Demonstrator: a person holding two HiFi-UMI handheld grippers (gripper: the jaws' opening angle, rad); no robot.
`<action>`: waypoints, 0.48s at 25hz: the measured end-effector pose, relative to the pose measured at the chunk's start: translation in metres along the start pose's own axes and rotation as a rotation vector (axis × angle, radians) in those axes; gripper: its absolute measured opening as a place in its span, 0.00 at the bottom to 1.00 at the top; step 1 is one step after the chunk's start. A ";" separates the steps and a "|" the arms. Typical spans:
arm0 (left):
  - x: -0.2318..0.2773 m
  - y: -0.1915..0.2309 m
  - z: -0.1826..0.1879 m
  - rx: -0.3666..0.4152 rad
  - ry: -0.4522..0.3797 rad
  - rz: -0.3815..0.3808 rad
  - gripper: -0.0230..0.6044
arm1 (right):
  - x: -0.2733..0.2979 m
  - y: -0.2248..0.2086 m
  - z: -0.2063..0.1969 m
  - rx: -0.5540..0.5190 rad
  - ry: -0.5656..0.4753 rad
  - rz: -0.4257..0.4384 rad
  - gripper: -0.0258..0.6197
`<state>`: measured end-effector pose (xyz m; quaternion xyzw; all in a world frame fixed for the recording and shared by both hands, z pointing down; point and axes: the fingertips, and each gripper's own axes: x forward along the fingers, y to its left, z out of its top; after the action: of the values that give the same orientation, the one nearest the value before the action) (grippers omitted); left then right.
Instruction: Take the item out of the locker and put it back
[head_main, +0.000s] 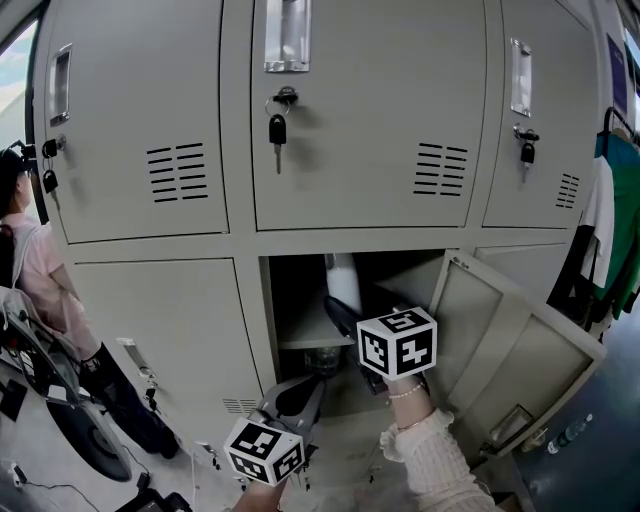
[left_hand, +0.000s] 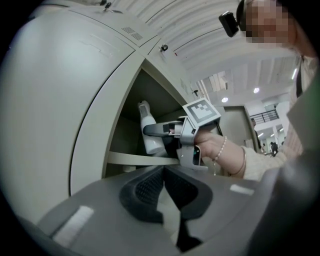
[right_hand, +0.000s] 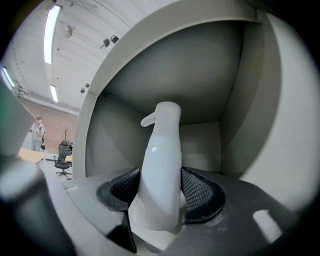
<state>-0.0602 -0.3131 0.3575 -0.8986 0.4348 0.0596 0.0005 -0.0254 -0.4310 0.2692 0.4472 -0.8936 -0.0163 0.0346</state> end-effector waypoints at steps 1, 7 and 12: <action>0.000 0.000 0.000 0.001 0.000 0.001 0.05 | -0.004 0.000 0.001 0.004 -0.010 0.001 0.45; 0.004 -0.003 0.002 0.008 -0.001 -0.004 0.05 | -0.029 0.010 0.004 0.022 -0.056 0.027 0.45; 0.003 -0.003 0.002 0.005 0.002 -0.001 0.05 | -0.050 0.018 -0.004 0.052 -0.081 0.041 0.45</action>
<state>-0.0562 -0.3139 0.3546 -0.8988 0.4346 0.0575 0.0021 -0.0093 -0.3798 0.2715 0.4285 -0.9034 -0.0106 -0.0127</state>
